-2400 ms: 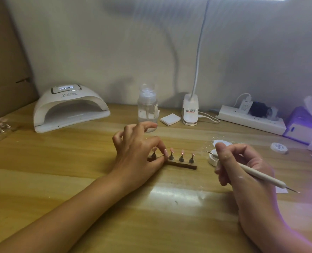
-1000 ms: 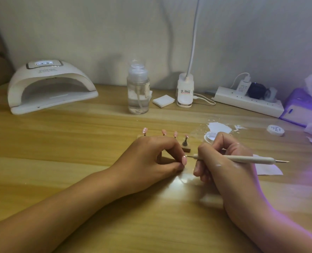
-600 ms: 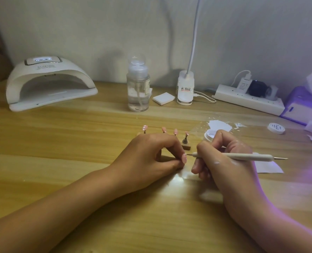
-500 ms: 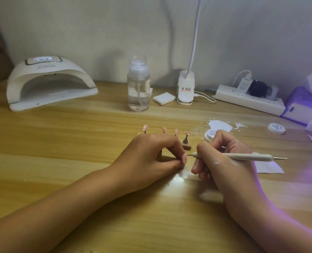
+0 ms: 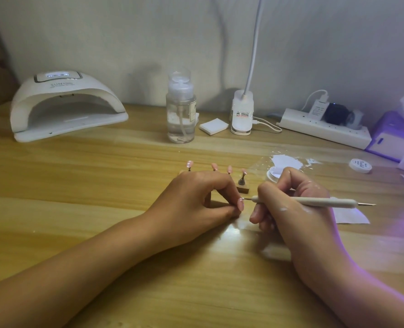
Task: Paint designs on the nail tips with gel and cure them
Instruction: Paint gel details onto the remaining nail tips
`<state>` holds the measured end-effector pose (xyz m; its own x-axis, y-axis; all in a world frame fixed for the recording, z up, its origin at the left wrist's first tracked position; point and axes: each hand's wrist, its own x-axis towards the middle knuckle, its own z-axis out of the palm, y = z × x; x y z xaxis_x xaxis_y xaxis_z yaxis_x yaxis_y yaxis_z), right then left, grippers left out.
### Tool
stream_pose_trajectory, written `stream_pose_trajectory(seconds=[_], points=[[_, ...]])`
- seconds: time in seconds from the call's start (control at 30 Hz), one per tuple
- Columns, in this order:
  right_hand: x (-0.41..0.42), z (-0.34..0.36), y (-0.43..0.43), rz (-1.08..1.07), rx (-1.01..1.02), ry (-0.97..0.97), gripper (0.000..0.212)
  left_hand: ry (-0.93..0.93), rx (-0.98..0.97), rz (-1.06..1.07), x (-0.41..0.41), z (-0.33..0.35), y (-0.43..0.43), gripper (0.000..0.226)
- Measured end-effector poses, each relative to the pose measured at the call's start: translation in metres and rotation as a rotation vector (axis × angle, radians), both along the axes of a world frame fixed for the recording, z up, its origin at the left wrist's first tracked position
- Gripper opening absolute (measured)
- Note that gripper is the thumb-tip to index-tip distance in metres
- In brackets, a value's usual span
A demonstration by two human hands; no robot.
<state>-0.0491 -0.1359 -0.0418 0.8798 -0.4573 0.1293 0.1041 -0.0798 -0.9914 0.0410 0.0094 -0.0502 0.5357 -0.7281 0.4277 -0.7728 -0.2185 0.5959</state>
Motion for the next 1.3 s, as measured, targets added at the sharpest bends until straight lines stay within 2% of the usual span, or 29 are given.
stream_pose_trajectory(seconds=[0.43,0.6,0.73,0.87,1.0,1.13,1.3], points=[[-0.0015,0.0017,0.0003,-0.005,0.003,0.012,0.019,0.013,0.017,0.010,0.0020,-0.0012,0.0009,0.016],[-0.0019,0.0014,-0.0006,0.007,-0.004,0.004,0.034,0.001,0.016,0.004,0.0018,0.0000,0.0012,0.017],[-0.0022,0.0026,0.0007,0.003,-0.003,0.017,0.023,-0.003,0.012,0.002,0.0019,-0.0003,0.0006,0.018],[-0.0029,0.0034,0.0007,0.000,-0.002,0.012,0.030,-0.003,0.011,0.006,0.0015,-0.0002,0.0008,0.017],[-0.0037,0.0046,0.0012,-0.003,0.001,0.008,0.024,-0.003,-0.002,0.000,0.0014,0.0002,0.0003,0.017],[-0.0037,0.0035,0.0003,-0.006,-0.015,0.015,0.037,-0.024,0.002,0.009,0.0005,0.0004,-0.0002,0.015],[-0.0034,0.0027,0.0004,-0.019,-0.005,0.013,0.025,-0.053,0.017,0.009,-0.0004,0.0017,0.0010,0.016]])
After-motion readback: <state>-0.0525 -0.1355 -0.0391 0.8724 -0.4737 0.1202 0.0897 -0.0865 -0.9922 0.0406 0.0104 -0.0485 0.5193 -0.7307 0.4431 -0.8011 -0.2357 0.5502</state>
